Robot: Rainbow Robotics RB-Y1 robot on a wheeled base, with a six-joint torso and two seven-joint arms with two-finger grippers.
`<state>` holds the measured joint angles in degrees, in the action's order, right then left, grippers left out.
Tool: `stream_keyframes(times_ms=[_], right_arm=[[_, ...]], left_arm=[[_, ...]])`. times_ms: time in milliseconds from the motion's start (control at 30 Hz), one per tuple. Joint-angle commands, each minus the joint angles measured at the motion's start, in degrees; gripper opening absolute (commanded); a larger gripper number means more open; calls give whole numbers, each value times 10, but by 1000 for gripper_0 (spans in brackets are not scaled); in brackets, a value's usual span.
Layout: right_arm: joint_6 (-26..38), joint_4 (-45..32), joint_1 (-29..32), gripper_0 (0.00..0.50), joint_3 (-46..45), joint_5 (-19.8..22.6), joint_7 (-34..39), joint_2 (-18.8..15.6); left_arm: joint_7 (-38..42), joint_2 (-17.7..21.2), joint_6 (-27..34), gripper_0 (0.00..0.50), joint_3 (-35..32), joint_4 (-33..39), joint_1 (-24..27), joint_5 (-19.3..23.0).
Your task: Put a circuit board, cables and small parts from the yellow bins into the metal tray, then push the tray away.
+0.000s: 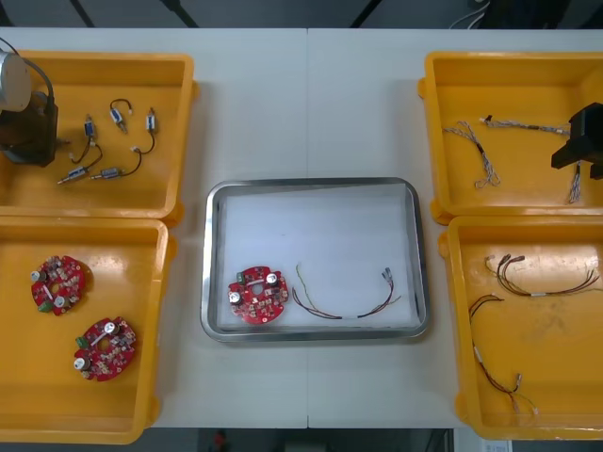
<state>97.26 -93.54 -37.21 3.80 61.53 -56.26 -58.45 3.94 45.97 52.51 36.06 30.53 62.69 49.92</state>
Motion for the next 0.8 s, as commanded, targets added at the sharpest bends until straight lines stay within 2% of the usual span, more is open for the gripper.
stream_keyframes(times_ms=[33, 200, 300, 567, 800], right_arm=[[-30, 28, 1, 500, -18, -26, -38, -33], [-48, 71, -7, 500, -18, -40, -90, -34], [-59, 99, -16, 500, -17, -48, -116, -34], [-96, 198, -63, 500, 14, -69, -184, -33], [-158, 296, -125, 500, 82, -75, -195, -23]], left_arm=[[-53, -9, -6, 0, 6, -3, 9, 2], [-69, -1, 10, 0, 4, 8, 9, 2], [-103, 12, 46, 0, 4, 27, 9, 5], [-179, 84, 177, 0, -13, 132, 9, 56], [-240, 142, 271, 0, -37, 217, 10, 91]])
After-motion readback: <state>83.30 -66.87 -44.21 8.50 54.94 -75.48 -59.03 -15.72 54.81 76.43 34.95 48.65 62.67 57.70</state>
